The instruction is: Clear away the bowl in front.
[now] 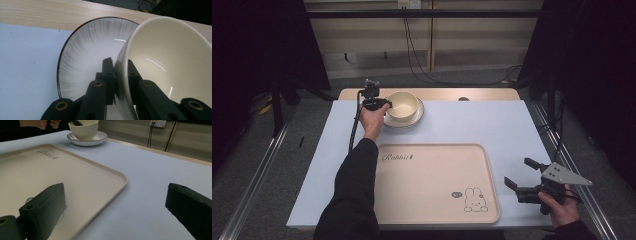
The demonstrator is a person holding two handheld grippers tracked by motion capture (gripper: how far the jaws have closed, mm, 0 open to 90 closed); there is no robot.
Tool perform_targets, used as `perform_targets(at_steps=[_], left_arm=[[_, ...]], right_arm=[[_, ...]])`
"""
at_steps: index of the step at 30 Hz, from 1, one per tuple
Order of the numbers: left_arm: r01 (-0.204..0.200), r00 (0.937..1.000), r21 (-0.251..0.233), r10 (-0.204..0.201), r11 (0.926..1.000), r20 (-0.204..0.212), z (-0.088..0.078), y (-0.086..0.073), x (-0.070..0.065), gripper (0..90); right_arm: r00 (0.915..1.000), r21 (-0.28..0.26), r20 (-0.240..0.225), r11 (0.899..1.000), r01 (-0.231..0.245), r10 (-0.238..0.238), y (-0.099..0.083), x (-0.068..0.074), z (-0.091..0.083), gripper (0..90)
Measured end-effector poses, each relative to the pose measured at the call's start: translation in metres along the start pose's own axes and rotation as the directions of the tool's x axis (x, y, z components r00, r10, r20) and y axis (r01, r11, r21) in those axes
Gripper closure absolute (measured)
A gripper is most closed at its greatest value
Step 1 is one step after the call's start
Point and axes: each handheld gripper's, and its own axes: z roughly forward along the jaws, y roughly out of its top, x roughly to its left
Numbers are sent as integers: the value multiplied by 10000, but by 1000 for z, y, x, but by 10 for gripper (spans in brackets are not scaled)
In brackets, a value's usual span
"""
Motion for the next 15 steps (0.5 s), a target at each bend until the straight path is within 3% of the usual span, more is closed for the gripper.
perform_targets(at_steps=[7,10,15], left_arm=[[-89,9999,-33,89,10000,48,-10,3,-1,827],[57,9998,-103,-55,9999,176,-12,3,-1,827],[-230,9990,-67,233,9997,382,-19,5,-3,827]], right_arm=[[10000,5,-5,10000,16,-16,0,0,0,24],[10000,-7,-33,10000,29,-29,0,0,0,24],[10000,0,-2,10000,54,-54,0,0,0,23]])
